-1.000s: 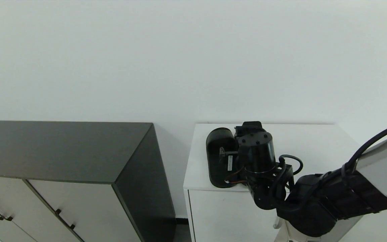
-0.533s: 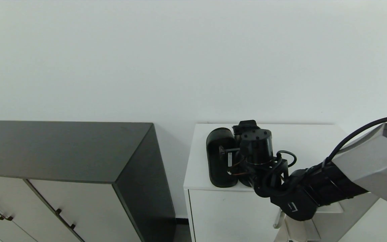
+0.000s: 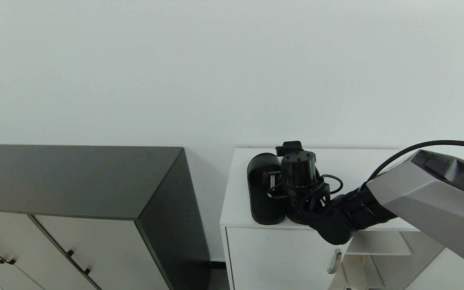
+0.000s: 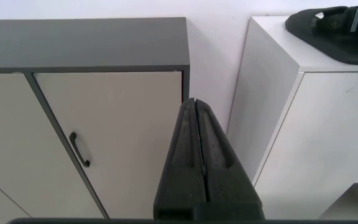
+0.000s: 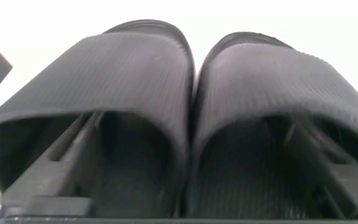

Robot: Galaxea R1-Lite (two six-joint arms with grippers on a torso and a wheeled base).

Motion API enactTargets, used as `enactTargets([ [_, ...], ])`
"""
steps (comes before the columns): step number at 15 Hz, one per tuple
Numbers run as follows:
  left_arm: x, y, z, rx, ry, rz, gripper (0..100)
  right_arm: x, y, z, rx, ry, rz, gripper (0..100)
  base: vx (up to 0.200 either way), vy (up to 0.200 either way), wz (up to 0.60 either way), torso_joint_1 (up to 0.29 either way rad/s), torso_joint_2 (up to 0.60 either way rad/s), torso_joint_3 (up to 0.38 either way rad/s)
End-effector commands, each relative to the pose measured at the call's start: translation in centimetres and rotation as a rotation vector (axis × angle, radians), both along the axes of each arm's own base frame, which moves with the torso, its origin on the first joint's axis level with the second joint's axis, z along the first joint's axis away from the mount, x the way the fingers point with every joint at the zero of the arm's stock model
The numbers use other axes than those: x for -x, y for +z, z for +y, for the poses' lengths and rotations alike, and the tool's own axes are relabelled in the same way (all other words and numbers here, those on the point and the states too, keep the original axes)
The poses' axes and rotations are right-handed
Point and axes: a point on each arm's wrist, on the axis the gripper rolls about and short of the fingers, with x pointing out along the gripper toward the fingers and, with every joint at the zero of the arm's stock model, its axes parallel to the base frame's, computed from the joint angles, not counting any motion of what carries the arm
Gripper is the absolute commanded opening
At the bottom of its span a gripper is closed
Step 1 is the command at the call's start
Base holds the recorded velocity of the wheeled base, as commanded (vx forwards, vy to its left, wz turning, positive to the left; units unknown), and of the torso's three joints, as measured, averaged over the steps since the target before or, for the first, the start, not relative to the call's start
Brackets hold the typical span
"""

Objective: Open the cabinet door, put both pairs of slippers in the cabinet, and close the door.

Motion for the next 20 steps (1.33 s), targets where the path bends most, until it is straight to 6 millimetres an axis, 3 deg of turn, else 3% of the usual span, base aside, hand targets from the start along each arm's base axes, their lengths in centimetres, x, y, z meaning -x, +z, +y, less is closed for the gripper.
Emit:
enactTargets([
  [1, 0.0, 0.0, 0.0, 0.000, 0.001, 0.000, 0, -0.3, -0.7, 0.3, 0.007, -0.001, 0.008, 0, 0.000, 0.000, 0.00, 0.000, 0.00, 0.000],
  [5, 0.0, 0.0, 0.0, 0.000, 0.001, 0.001, 0, -0.3, -0.3, 0.3, 0.015, 0.000, -0.003, 0, 0.000, 0.000, 0.00, 0.000, 0.00, 0.000],
  [9, 0.0, 0.0, 0.0, 0.002, 0.001, 0.001, 0, 0.8, 1.8, -0.4, -0.006, 0.005, -0.028, 0, 0.000, 0.000, 0.00, 0.000, 0.00, 0.000],
  [13, 0.0, 0.0, 0.0, 0.003, 0.001, 0.000, 0, 5.4, 4.0, -3.1, -0.026, 0.095, -0.029, 0, 0.000, 0.000, 0.00, 0.000, 0.00, 0.000],
  [16, 0.0, 0.0, 0.0, 0.003, 0.006, 0.000, 0, 11.4, 5.9, -6.2, -0.030, 0.283, 0.009, 0, 0.000, 0.000, 0.00, 0.000, 0.00, 0.000],
  [20, 0.0, 0.0, 0.0, 0.006, 0.009, 0.000, 0, 13.2, 6.6, -6.3, -0.005, 0.324, 0.045, 0, 0.000, 0.000, 0.00, 0.000, 0.00, 0.000],
])
